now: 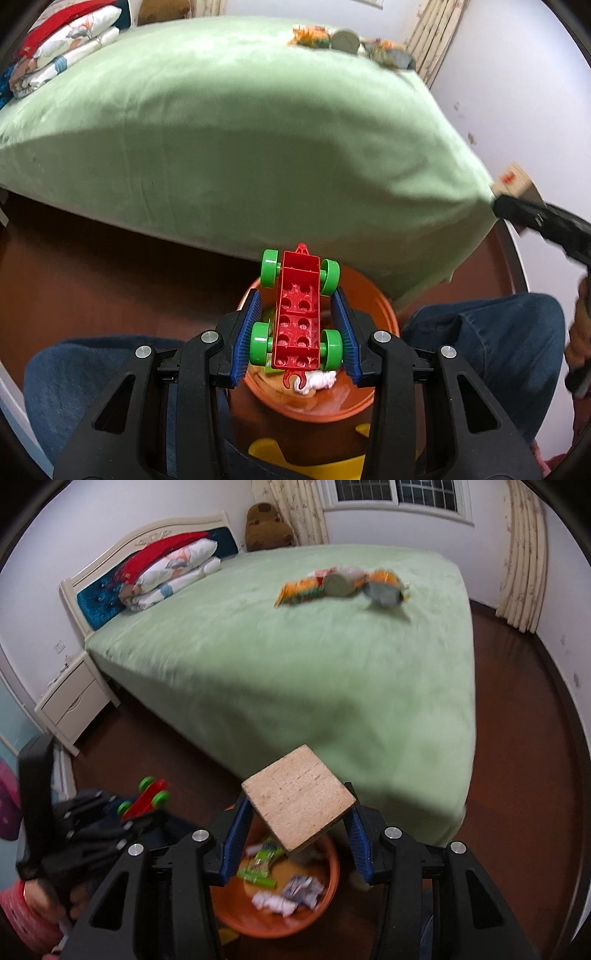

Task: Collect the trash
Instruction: 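Carry the car to the bucket with the left gripper while the right gripper grasps the wooden block, then open both grippers over the bucket to drop car and block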

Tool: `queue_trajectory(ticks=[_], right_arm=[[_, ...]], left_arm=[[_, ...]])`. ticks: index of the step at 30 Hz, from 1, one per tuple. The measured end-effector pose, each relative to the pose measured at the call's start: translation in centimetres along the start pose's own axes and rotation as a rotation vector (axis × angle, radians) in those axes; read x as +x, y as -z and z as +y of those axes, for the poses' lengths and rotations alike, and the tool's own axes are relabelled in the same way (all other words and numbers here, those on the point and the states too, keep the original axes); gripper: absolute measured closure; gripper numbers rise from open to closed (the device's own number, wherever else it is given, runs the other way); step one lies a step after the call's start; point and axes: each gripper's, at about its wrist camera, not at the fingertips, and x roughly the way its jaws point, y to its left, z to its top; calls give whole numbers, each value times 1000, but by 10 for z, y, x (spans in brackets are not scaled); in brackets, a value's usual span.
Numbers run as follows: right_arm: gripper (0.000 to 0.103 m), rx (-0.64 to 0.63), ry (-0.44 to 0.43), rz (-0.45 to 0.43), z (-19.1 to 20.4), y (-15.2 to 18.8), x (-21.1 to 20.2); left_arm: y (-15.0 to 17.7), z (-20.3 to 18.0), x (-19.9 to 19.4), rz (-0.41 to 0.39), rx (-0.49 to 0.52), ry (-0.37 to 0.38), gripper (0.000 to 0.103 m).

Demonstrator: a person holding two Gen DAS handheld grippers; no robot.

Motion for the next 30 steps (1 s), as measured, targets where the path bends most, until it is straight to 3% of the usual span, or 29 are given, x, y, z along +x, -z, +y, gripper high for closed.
queue_trajectory(ticks=[13,23,27,29,30], right_arm=[[55,27,-43,175,10,65,45],[55,100,-66,309,7,81,101],[55,138,-67,331,2,82,117],[46,148,-59,328,4,82,120],[33,156,-59,328,1,83,119]], left_arm=[[28,-14,55,227,-8,-13,64],[50,-15,112,430,-23,-33,64],[54,-14,124,463,-34,-47,64],[53,-12,124,459,-46,-47,60],[53,-12,124,455,-55,-49,49]])
